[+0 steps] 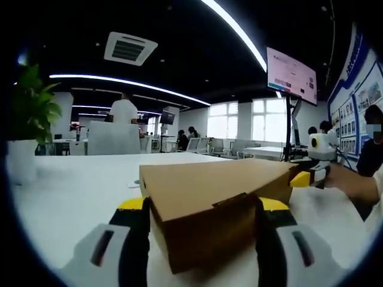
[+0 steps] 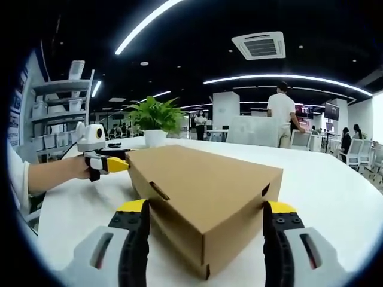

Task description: Operate the shoe box by opening the lid, removing the specified soft item, and placing it in the target area until the item is outside and the box remains undamaged.

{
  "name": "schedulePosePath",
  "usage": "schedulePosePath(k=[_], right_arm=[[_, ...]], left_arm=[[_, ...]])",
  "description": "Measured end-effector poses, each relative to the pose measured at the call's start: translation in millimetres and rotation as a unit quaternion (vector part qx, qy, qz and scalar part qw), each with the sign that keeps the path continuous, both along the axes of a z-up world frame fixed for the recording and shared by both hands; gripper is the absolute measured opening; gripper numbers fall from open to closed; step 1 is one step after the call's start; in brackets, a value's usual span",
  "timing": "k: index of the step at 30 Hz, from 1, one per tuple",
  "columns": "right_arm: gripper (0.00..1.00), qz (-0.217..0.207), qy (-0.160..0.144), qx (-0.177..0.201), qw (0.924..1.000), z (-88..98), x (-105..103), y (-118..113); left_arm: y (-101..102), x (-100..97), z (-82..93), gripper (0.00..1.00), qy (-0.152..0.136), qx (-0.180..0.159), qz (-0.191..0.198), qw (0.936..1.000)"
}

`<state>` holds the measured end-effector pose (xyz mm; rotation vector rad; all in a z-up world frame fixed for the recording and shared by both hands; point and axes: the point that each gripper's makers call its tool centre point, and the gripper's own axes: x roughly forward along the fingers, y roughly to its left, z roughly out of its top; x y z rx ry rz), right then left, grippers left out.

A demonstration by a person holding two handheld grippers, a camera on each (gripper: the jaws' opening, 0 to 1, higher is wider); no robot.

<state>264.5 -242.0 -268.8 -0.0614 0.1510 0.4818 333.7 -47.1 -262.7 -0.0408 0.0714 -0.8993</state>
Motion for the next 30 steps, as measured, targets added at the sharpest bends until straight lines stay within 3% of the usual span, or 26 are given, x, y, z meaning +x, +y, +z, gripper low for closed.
schedulePosePath(k=[30], right_arm=[[0.78,0.028,0.006,-0.006,0.9996,-1.7,-11,4]], left_arm=[[4,-24.0,-1.4,0.73,-0.002,0.005,0.029,0.9996]])
